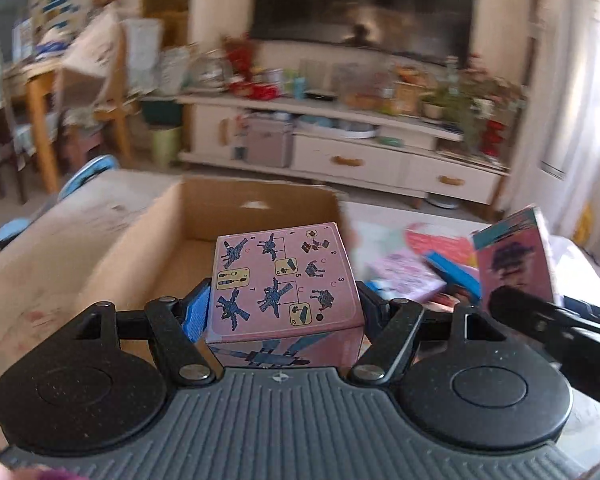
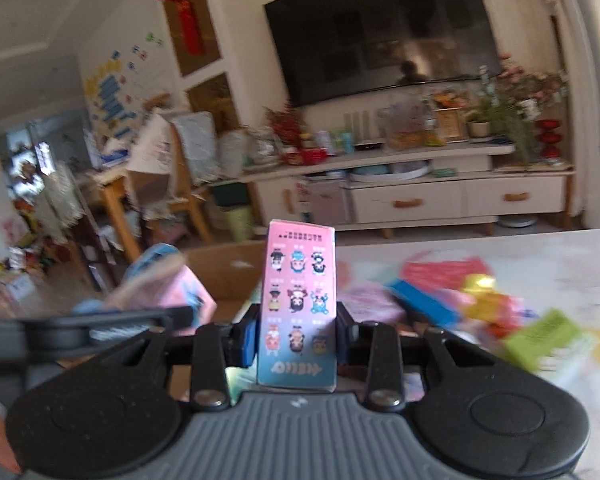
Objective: Organize rigid objects
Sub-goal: 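Carry both pink boxes over the cardboard box and open both tools to drop them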
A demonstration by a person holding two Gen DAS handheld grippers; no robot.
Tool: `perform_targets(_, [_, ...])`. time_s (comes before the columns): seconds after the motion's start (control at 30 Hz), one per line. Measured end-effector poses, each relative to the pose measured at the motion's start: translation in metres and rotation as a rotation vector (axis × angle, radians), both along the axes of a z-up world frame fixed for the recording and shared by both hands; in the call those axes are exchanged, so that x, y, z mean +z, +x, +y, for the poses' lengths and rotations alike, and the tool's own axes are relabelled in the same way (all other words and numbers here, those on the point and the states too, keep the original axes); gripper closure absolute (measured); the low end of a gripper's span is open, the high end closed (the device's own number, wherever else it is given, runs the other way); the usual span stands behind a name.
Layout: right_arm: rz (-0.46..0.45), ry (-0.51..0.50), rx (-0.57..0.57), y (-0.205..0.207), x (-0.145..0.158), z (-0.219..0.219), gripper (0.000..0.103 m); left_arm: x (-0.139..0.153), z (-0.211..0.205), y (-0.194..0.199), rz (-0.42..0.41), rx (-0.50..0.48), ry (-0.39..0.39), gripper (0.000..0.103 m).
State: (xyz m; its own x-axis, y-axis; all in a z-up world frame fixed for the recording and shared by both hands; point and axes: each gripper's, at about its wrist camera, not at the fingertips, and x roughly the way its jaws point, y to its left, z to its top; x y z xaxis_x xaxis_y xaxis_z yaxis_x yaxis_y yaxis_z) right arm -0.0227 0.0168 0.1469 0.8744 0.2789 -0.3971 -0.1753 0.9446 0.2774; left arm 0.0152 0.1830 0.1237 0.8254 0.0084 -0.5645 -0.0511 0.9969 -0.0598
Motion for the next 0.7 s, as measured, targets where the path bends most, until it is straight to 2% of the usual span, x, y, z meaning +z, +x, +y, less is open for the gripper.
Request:
perform_targets(0.23, [0.018, 0.020, 0.095, 0.023, -0.004, 0.060, 0.068, 0.002, 0.052, 0.020, 0.064, 0.161, -0.049, 0.013])
perform_targets(0.5, [0.058, -0.053, 0.142, 0.027, -0.024, 0.101, 0.064, -0.003, 0.058, 0.027, 0.137, 0.207, -0.070, 0.013])
perform_targets(0.57, [0.059, -0.072, 0.136, 0.022, -0.027, 0.104, 0.055, -0.003, 0.059, 0.029, 0.141, 0.209, -0.069, 0.010])
perform_targets(0.6, [0.055, -0.079, 0.131, 0.019, -0.027, 0.104, 0.047, -0.002, 0.060, 0.032, 0.135, 0.208, -0.064, 0.004])
perform_targets(0.7, [0.023, -0.097, 0.108, 0.009, -0.023, 0.103, 0.031, 0.004, 0.055, 0.027, 0.088, 0.201, -0.034, 0.000])
